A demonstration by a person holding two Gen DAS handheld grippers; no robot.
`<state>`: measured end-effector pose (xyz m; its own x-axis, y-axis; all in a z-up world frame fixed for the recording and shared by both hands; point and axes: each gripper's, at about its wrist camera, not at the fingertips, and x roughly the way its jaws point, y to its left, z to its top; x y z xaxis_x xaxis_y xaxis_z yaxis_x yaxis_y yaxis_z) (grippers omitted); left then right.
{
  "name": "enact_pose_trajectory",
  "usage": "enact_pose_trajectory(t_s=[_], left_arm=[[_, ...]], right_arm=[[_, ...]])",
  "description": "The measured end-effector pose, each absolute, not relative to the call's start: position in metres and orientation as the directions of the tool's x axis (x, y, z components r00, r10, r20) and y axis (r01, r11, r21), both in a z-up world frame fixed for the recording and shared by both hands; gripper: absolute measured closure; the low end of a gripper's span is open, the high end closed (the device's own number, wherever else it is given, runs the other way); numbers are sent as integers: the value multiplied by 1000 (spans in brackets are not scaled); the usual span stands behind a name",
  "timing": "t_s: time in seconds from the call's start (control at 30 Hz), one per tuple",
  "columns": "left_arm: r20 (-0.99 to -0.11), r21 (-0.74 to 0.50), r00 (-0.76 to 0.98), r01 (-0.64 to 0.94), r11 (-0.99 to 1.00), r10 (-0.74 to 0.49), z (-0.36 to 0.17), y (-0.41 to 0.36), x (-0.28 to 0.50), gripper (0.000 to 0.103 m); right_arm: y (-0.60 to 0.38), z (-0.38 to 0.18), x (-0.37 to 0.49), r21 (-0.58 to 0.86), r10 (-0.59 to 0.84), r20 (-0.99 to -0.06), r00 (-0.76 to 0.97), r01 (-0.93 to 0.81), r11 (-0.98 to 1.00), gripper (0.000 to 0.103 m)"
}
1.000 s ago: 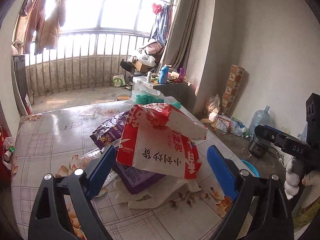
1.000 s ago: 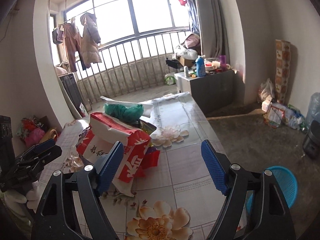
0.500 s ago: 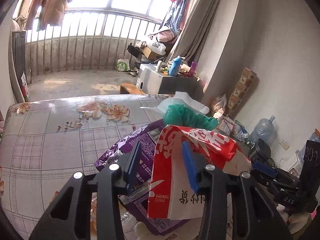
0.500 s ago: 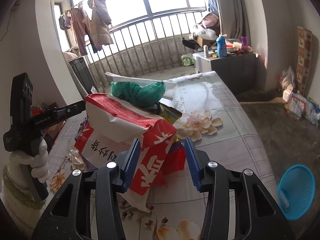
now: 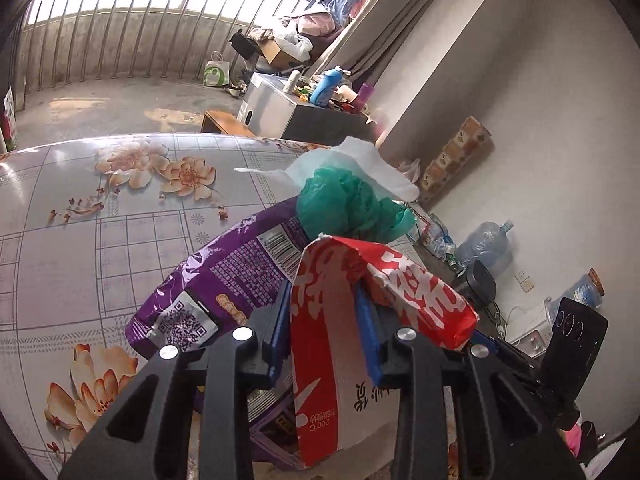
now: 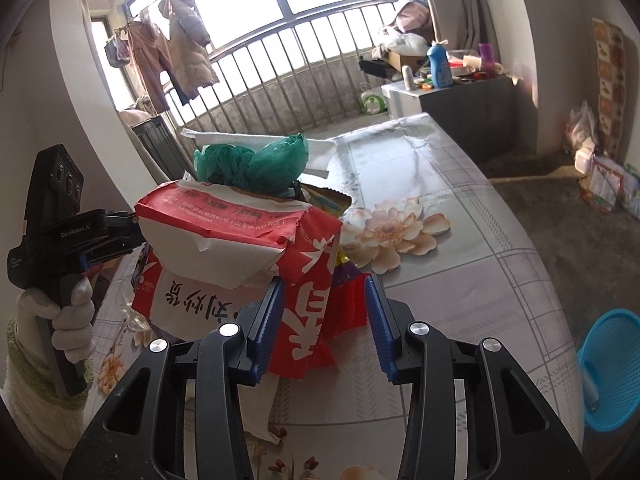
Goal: Collect trash
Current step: 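Move both grippers back to the table toward the red-white bags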
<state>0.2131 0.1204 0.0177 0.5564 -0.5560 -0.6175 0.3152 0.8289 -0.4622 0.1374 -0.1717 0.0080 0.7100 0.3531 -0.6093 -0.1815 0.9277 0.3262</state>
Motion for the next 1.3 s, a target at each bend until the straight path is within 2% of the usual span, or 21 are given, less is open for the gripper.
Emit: enact_pose_trajectory(t_s=[0.17, 0.6, 0.83, 0.93, 1.1, 1.3], left_arm=[[-625, -488, 521, 319, 812, -581, 15, 115, 194, 72], [-544, -634, 411, 370, 679, -732, 26, 98, 124, 72], [-578, -684, 337, 296, 666, -743, -9, 89, 80, 72], [-607, -684, 311, 264, 680, -731, -27, 83, 68, 72], [-616, -685, 311, 243, 687, -724, -38, 80, 58, 72], [-639, -649, 324, 261, 715, -698, -41, 76, 52, 72]], right_arm=[[-186, 11, 135, 361, 363, -600, 713, -164, 918, 65], [-207, 22, 118, 411, 376, -566, 733, -145, 900, 65], [-225, 36, 96, 355, 317, -567, 761, -122, 927, 65], [-233, 50, 88, 356, 304, -536, 787, -116, 927, 65], [-206, 65, 88, 392, 418, -486, 767, -236, 889, 65], [-146, 59, 101, 360, 545, -514, 663, -410, 838, 65]])
